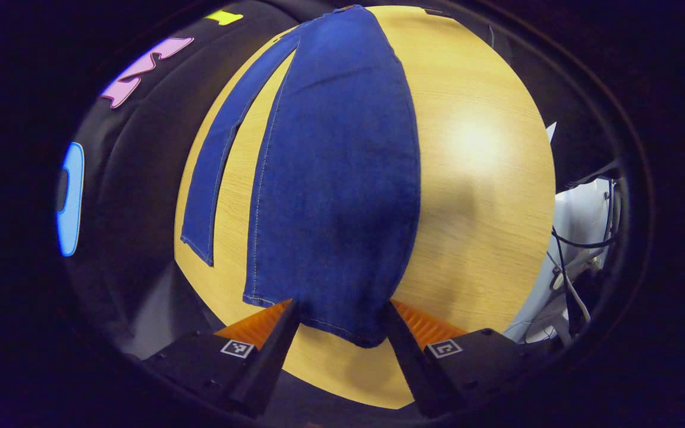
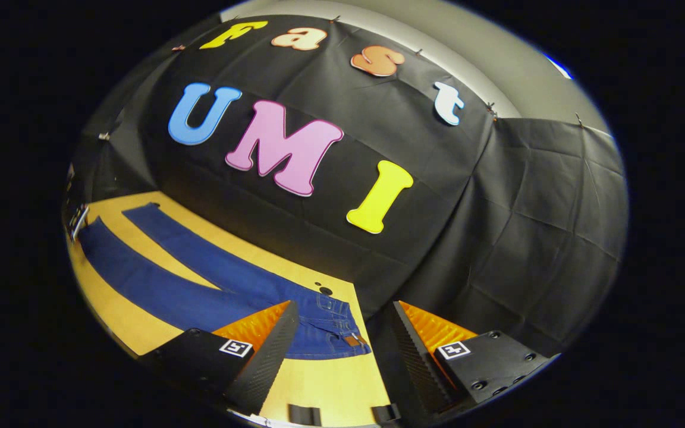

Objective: Grasp the waist and the cuffs of the jeans and fold them to make the two legs overlap; first hold the waist and fold one-third of the jeans toward the cuffs, then hold the cuffs and fold the remaining one-third in the same direction to finish folding.

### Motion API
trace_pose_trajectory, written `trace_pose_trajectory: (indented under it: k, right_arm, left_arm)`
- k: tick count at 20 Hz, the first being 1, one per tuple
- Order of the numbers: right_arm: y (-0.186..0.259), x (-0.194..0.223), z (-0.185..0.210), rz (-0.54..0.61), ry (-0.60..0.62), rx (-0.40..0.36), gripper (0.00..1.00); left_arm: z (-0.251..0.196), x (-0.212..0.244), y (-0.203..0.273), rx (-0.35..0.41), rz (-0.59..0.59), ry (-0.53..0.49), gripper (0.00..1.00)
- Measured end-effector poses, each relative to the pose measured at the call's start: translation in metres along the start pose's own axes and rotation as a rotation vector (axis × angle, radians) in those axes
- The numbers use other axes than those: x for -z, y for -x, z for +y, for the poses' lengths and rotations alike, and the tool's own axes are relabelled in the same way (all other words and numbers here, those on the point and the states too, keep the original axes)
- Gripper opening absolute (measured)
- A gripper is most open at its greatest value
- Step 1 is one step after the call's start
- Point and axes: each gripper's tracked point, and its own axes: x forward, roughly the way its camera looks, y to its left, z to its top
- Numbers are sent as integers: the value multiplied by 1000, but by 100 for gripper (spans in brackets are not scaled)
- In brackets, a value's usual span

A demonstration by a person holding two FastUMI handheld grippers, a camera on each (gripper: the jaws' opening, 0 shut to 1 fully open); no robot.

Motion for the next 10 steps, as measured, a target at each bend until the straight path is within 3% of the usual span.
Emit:
trace_pose_trajectory:
  k: [2, 4, 7, 10]
  right_arm:
    - [-17, 15, -7, 30, 44, -9, 96]
    - [-33, 31, -15, 58, 59, -11, 96]
    - [-57, 56, -29, 91, 112, -16, 96]
    - [-88, 91, -46, 98, 302, -57, 96]
  left_arm:
    - [8, -5, -8, 21, 25, 45, 83]
    - [10, -8, -17, 66, 34, 57, 68]
    - [17, -11, -24, 48, 60, 54, 27]
    - [21, -19, -23, 43, 71, 79, 13]
